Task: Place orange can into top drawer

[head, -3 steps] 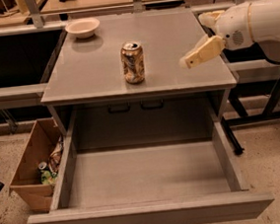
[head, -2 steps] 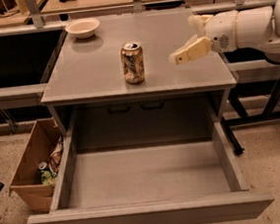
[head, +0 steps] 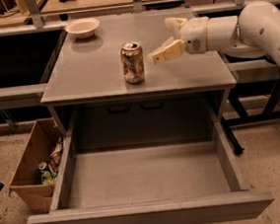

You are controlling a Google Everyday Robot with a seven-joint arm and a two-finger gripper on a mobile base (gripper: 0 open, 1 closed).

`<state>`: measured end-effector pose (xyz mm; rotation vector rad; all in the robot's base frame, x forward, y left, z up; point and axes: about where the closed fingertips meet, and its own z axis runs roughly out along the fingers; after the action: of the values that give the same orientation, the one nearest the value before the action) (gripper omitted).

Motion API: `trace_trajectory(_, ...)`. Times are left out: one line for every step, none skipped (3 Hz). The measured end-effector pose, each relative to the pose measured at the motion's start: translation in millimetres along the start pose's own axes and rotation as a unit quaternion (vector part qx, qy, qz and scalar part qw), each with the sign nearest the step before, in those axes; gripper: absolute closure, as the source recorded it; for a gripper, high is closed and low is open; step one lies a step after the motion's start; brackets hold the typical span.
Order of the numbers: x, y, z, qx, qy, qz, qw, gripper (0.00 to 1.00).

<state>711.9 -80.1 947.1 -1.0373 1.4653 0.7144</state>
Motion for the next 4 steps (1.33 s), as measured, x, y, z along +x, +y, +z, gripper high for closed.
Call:
trace_trajectory(6.7,6.2,32.9,-0.011,0.015,-0.006,0.9998,0.0)
trace_trajectory(7.2,26.5,69.7,-0.042,0.016,-0.003,0.999,0.0)
trace_trajectory(4.4,39.2,87.6,-0.061,0.007,-0.001,0.9981,0.0)
trace_trajectory(4.3,39.3,87.8,-0.062,0.006,-0.001,0.9981,0.18)
